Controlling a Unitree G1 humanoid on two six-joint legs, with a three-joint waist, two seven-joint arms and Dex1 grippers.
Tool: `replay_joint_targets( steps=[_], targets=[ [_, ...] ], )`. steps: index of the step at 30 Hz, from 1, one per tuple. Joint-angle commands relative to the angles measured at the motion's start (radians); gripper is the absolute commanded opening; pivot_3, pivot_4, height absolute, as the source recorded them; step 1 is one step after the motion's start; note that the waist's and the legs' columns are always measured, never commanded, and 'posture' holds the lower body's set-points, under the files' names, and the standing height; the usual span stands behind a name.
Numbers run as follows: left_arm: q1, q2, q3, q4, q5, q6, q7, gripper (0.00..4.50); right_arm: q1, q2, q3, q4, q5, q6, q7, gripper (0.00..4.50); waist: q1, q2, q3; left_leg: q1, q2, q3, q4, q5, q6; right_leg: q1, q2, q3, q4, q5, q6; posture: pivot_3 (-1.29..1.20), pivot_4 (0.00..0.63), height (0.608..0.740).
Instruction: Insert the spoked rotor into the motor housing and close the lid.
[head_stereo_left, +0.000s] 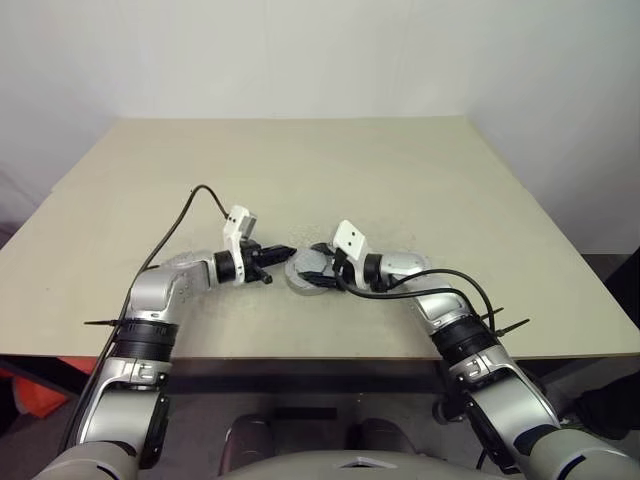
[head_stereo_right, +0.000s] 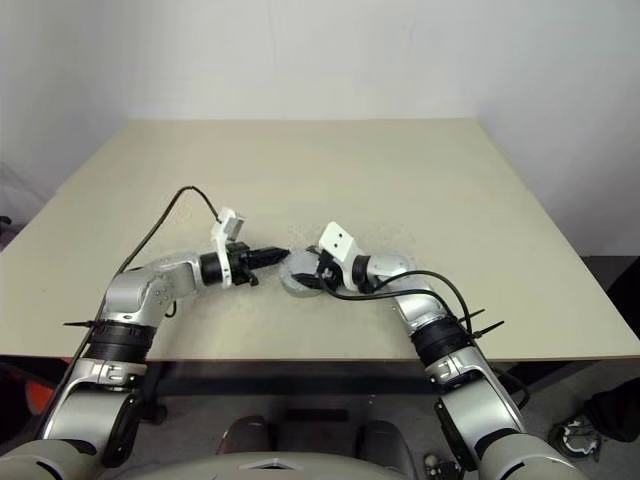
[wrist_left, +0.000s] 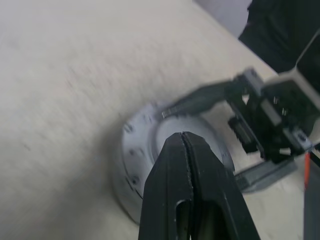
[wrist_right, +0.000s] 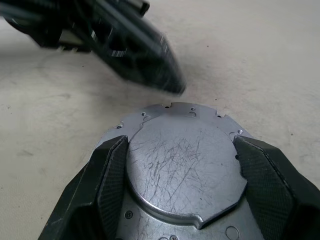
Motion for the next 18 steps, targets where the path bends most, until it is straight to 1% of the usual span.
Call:
replay_joint_targets(
  steps=[1, 5, 12, 14, 15, 16, 17, 18],
  targets=[
    [-0.006, 0.006, 0.004, -0.038, -0.031, 0.041, -0.006, 0.02, 0.022, -0.023, 0.020, 0.046, -0.063, 0.034, -0.030, 2.95, 0.000, 0.000, 0.000, 0.000, 0.000, 0.000, 0.000, 0.000, 0.000, 0.000, 0.000, 0.000, 0.000, 0.000, 0.000, 0.00, 0.000, 0.740],
    [0.007, 0.018, -0.043, -0.009, 0.041, 0.036, 0.050, 0.02, 0.009, -0.017, 0.014, 0.054, -0.061, 0.039, -0.039, 2.95, -0.001, 0.000, 0.000, 0.000, 0.000, 0.000, 0.000, 0.000, 0.000, 0.000, 0.000, 0.000, -0.001, 0.000, 0.000, 0.00, 0.000, 0.740],
    [0.032, 0.027, -0.048, -0.038, 0.032, 0.040, 0.055, 0.02, -0.004, -0.012, -0.004, 0.036, -0.027, 0.093, -0.025, 2.95, -0.002, 0.002, -0.001, 0.001, 0.000, 0.000, -0.004, 0.000, 0.000, 0.001, 0.000, 0.000, -0.006, 0.000, 0.001, 0.00, 0.000, 0.740],
    [0.035, 0.027, -0.048, -0.043, 0.030, 0.043, 0.058, 0.00, 0.001, -0.021, 0.000, 0.008, -0.023, 0.095, -0.008, 3.68, -0.002, 0.002, -0.001, 0.002, 0.000, 0.000, -0.004, 0.000, 0.000, 0.001, 0.000, 0.000, -0.007, 0.000, 0.001, 0.00, 0.000, 0.740],
    [0.035, 0.027, -0.048, -0.045, 0.029, 0.044, 0.058, 0.00, 0.003, -0.023, -0.004, -0.007, -0.025, 0.088, -0.017, 3.91, -0.002, 0.002, -0.001, 0.002, 0.000, 0.000, -0.004, 0.000, 0.000, 0.001, 0.000, 0.000, -0.008, 0.000, 0.001, 0.00, 0.000, 0.740],
    [0.036, 0.027, -0.048, -0.047, 0.027, 0.044, 0.058, 0.00, 0.005, -0.024, -0.009, -0.023, -0.026, 0.085, -0.025, 4.28, -0.001, 0.002, -0.001, 0.002, 0.000, 0.000, -0.004, 0.000, 0.000, 0.001, 0.000, 0.000, -0.009, 0.000, 0.001, 0.00, 0.000, 0.740],
    [0.037, 0.027, -0.048, -0.048, 0.026, 0.045, 0.058, 0.00, 0.008, -0.030, -0.017, -0.051, -0.017, 0.088, -0.021, 4.46, -0.001, 0.002, -0.001, 0.001, -0.001, 0.000, -0.005, 0.000, 0.000, 0.001, 0.000, 0.000, -0.010, 0.000, 0.001, 0.00, 0.000, 0.740],
    [0.038, 0.027, -0.048, -0.050, 0.025, 0.046, 0.058, 0.00, 0.013, -0.036, -0.025, -0.081, -0.005, 0.095, -0.014, 4.46, -0.001, 0.002, -0.001, 0.000, -0.001, 0.000, -0.004, 0.000, 0.000, 0.001, 0.000, 0.000, -0.011, 0.000, 0.001, 0.00, 0.000, 0.740]
  ],
)
